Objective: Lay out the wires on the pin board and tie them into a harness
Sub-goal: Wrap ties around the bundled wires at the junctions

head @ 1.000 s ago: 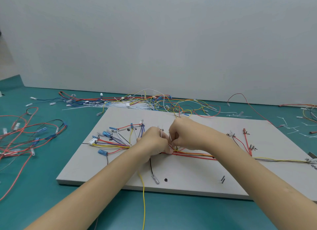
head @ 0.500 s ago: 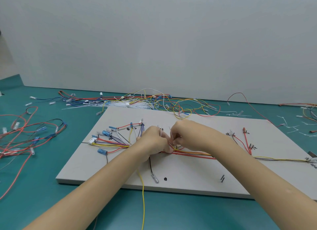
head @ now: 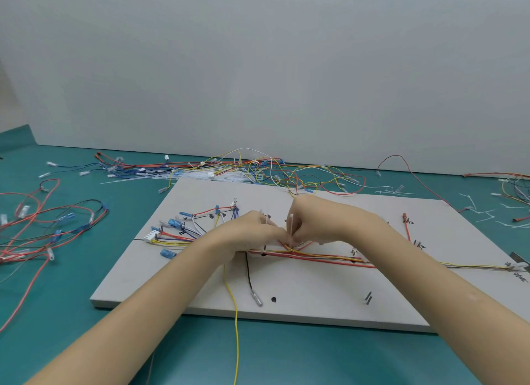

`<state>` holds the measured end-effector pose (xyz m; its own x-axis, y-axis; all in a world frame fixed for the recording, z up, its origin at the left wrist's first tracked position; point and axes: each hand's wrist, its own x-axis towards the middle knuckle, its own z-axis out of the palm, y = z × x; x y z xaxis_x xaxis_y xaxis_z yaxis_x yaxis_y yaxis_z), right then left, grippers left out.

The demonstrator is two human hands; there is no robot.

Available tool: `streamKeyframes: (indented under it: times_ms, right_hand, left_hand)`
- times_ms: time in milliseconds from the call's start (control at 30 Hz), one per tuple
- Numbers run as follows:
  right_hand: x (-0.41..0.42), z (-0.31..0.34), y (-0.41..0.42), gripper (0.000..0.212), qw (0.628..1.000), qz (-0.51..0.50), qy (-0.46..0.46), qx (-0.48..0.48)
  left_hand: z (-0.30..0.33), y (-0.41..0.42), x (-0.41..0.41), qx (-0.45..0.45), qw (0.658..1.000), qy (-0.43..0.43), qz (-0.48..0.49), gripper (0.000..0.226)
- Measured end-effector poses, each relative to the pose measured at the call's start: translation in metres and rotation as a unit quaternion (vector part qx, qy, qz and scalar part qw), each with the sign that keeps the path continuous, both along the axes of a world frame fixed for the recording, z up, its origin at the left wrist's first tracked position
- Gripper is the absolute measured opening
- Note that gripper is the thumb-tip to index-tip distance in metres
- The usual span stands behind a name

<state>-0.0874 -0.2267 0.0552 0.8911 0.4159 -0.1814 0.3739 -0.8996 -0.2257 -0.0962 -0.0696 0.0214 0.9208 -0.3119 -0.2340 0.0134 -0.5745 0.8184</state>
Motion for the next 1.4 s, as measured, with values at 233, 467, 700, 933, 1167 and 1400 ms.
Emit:
streamKeyframes:
  times_ms: [233,467,700,933,1167,1400]
  right_hand:
    - [-0.001,-0.011,-0.012,0.009,0.994,-0.014,0.007,0.104]
    - [-0.010,-0.024,-0.021,0.007,0.981,-0.013,-0.017,0.193]
    - [-0.022,-0.032,-0.022,0.015,0.976,-0.012,-0.078,0.205]
    - [-0.028,-0.036,-0.023,0.017,0.974,-0.003,-0.108,0.201]
    - [-0.034,-0.044,-0.031,0.024,0.959,-0.043,-0.093,0.266]
    - [-0.040,-0.049,-0.040,0.031,0.947,-0.064,-0.075,0.306]
  left_hand:
    - [-0.012,-0.005,-0.005,0.019,0.996,-0.090,-0.016,0.037]
    - [-0.016,-0.008,-0.004,0.042,0.986,-0.163,-0.015,0.025]
    - [-0.020,-0.009,-0.005,0.037,0.983,-0.179,-0.031,0.018]
    - [-0.021,-0.007,-0.006,0.024,0.984,-0.170,-0.055,0.009]
    - [-0.021,-0.009,-0.004,0.053,0.978,-0.199,-0.033,0.010]
    - [-0.023,-0.012,-0.006,0.069,0.966,-0.249,-0.011,0.009]
